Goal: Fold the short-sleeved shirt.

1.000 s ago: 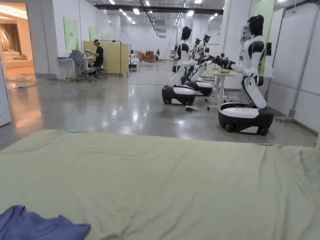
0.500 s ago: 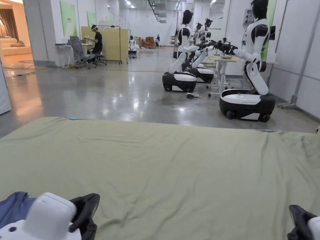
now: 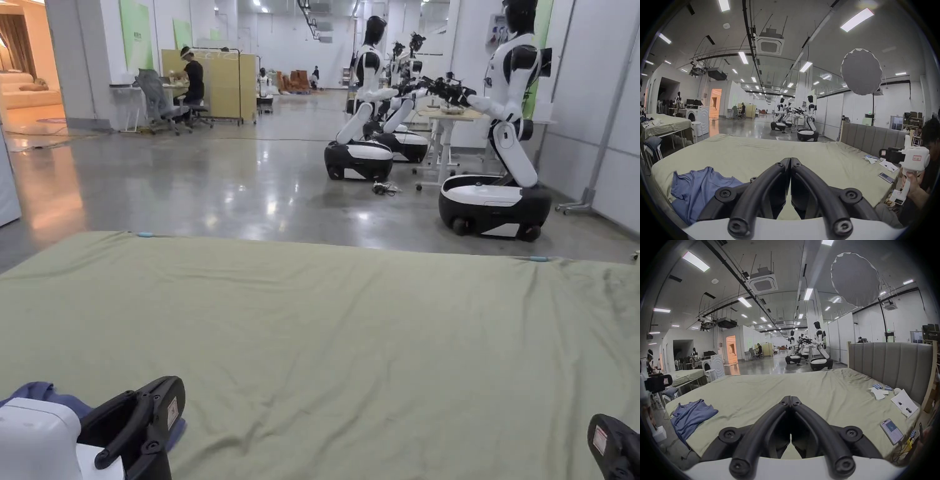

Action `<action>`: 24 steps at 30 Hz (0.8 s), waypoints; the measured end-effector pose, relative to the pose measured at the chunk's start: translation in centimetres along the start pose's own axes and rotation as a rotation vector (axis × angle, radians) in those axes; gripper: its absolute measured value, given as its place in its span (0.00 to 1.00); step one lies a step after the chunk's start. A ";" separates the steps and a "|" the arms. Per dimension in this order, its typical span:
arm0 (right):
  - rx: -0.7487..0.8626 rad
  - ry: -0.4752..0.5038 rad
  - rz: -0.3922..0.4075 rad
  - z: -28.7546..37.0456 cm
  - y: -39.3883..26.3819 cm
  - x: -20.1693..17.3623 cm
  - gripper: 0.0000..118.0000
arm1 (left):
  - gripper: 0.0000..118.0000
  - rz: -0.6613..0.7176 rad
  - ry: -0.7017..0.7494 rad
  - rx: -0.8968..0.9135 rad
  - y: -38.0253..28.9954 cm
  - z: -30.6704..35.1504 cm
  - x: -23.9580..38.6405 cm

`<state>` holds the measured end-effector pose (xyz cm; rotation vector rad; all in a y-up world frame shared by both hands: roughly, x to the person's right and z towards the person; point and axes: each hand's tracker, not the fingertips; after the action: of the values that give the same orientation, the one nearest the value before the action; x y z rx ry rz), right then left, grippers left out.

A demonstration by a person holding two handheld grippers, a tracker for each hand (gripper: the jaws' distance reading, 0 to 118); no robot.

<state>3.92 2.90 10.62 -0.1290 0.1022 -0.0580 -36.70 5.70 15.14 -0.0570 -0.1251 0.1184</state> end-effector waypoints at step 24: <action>-0.017 0.140 0.161 -2.9 -0.3 -6.6 0.00 | 0.03 -0.088 0.186 -0.003 0.9 4.4 -3.0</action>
<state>-2.95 2.71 8.45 -0.1330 0.2530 0.0950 -40.33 6.44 19.05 -0.0652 0.0581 0.0246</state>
